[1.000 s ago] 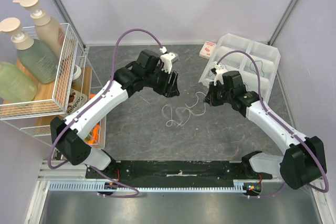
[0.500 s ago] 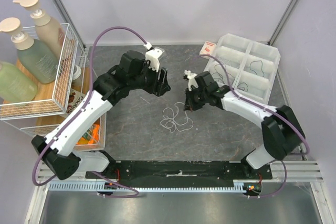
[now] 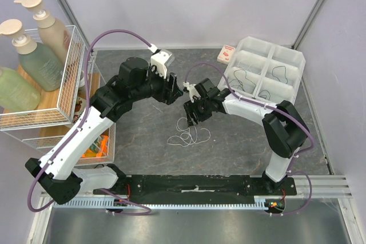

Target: Untangle the cables

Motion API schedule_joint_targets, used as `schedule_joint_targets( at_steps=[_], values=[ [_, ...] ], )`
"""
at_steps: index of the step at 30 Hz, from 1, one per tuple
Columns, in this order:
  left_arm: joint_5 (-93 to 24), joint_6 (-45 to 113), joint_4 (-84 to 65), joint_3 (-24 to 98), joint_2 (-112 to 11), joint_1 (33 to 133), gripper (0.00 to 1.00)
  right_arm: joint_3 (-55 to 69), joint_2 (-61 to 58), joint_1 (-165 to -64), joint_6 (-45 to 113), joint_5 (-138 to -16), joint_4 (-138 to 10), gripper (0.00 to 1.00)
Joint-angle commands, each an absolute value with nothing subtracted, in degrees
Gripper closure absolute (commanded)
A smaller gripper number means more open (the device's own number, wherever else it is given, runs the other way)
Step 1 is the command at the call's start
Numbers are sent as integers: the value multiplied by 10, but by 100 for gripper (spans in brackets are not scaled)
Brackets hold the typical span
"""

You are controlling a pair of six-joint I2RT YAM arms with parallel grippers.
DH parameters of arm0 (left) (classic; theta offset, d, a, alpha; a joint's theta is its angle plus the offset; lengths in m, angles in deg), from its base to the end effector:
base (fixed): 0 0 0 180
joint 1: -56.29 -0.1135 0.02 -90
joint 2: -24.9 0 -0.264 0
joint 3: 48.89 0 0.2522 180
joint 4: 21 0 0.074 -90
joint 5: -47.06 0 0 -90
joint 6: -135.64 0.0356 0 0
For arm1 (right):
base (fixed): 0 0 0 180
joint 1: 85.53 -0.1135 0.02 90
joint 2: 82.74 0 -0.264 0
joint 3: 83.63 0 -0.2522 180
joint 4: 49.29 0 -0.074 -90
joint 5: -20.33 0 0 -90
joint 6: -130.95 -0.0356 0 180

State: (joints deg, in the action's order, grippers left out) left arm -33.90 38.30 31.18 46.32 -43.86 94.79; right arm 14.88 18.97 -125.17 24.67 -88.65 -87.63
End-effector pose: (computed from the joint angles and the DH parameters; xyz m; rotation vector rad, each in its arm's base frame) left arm 0.1910 -0.1591 0.4245 0.6568 1.9717 -0.6589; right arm 0.2748 0.2427 0.1930 -0.6735 2.6282 0.7578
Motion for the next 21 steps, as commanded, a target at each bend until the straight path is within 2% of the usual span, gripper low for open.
schedule_joint_targets(
  at_steps=[1,5,11,17,21],
  values=[
    [-341,405,290,465,-439,950,36,114,195,-1260,306,-850,-892,26],
    [-337,405,290,463,-441,950,36,105,214,-1289,342,-810,-892,8],
    [-336,404,291,473,-437,950,37,109,233,-1330,359,-821,-857,2],
    [-345,407,293,481,-433,950,37,70,274,-1378,363,-708,-897,4],
    [-355,407,294,482,-427,950,37,73,287,-1386,338,-664,-911,21]
  ],
)
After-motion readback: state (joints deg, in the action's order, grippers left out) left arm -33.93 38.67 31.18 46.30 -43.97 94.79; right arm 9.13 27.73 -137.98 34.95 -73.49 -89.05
